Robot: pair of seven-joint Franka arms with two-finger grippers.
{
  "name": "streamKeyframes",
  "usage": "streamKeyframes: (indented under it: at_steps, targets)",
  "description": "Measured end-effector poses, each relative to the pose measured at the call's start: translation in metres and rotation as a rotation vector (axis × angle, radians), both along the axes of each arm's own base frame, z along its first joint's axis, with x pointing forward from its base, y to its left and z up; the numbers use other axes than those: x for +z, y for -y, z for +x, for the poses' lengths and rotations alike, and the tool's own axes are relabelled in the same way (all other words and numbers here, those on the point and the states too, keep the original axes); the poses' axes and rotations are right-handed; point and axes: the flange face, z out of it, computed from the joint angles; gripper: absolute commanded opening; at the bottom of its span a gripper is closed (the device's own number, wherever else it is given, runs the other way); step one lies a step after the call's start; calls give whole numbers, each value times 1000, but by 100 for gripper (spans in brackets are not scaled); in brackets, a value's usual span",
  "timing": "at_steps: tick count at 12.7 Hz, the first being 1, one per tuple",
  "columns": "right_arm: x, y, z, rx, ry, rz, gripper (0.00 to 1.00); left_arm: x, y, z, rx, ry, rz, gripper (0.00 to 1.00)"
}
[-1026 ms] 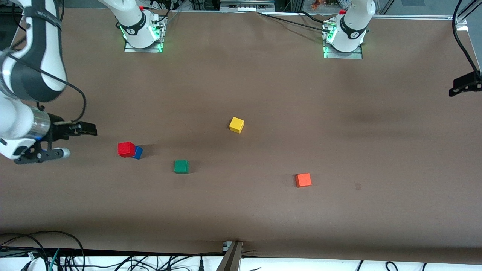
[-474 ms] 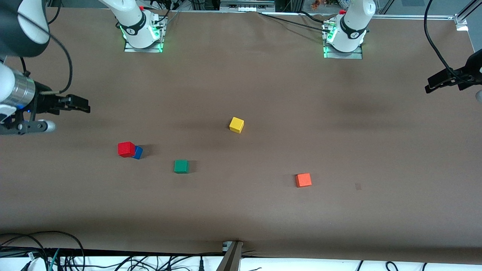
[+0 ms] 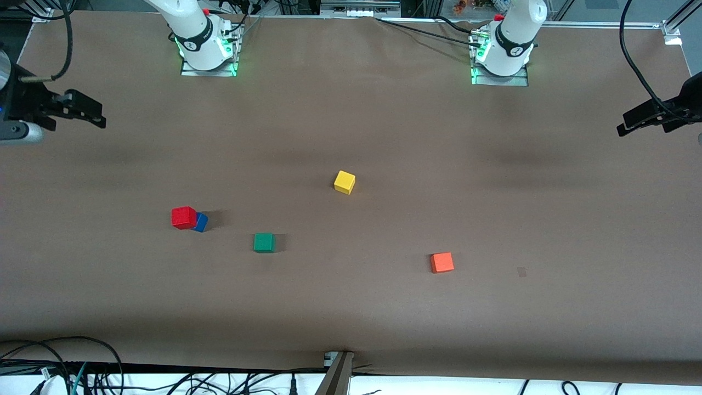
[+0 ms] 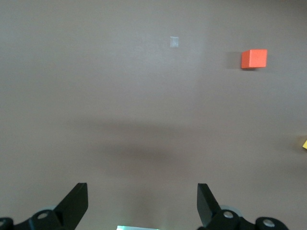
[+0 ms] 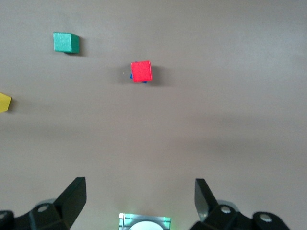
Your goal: Pass red block to right arm, stack on blue
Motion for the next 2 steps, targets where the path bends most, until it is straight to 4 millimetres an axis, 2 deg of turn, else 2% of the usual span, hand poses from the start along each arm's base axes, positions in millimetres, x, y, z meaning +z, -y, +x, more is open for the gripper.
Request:
streamKeyframes:
  at_steps: [2]
  targets:
    - [-7,0,1,0,-19,-1,100,1,3,0,-1,4,-17,100]
